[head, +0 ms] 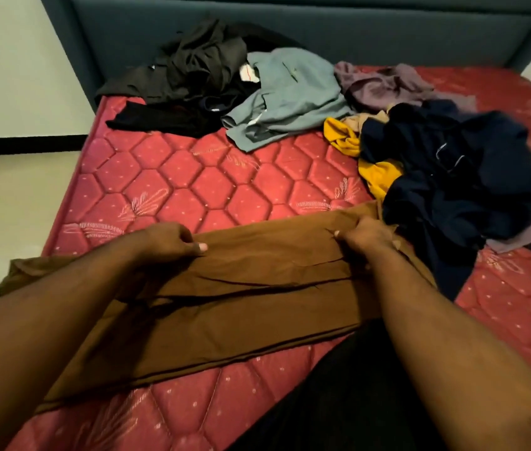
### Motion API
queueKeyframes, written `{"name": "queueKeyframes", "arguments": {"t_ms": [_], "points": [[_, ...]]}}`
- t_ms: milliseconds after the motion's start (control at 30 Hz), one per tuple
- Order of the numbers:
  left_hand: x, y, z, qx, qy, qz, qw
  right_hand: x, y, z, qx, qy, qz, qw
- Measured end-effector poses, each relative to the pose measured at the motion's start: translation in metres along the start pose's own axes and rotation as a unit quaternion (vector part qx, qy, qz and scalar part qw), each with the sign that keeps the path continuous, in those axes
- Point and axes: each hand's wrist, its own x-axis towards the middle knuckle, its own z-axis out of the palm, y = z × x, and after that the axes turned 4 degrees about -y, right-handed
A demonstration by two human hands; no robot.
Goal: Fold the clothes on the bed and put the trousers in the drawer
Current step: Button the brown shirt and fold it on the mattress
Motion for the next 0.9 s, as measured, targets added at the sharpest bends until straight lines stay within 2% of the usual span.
{"name": "queueKeyframes", "arguments": {"t_ms": [133,233,300,367,433,567,667,700,767,833,900], "points": [[0.025,0.019,0.017,0.013,0.008,0.015,1.0,0.018,0.0,-0.003,0.098,-0.063,0.027,0.993],[0.04,0.022,0.023,-0.033,0.025,0.054,0.998,0.028,-0.003,-0.009,0.144,0.033,-0.035,0.988],[0.049,0.024,0.029,-0.059,0.091,0.071,0.992,0.035,-0.006,-0.012,0.135,0.075,-0.064,0.986],[0.056,0.024,0.036,-0.023,0.154,0.063,0.986,0.038,-0.004,-0.007,0.092,0.038,-0.044,0.994],[0.058,0.021,0.046,0.018,0.185,0.057,0.981,0.038,0.001,0.0,0.048,-0.006,-0.021,0.999],[0.055,0.011,0.06,0.068,0.231,0.059,0.969,0.033,0.006,0.001,0.079,0.027,-0.031,0.996],[0.043,0.012,0.068,0.135,0.297,0.092,0.941,0.03,0.006,-0.002,0.07,0.053,-0.039,0.995],[0.039,0.012,0.07,0.153,0.29,0.11,0.938,0.03,0.007,-0.004,0.065,0.065,-0.041,0.995],[0.029,0.008,0.078,0.193,0.207,0.119,0.952,0.03,0.01,-0.007,0.053,0.084,-0.043,0.994],[0.028,-0.001,0.087,0.219,0.129,0.093,0.963,0.026,0.014,-0.002,0.021,0.074,-0.041,0.996],[0.029,0.0,0.086,0.237,0.128,0.076,0.96,0.02,0.013,0.005,-0.049,0.078,-0.036,0.995]]}}
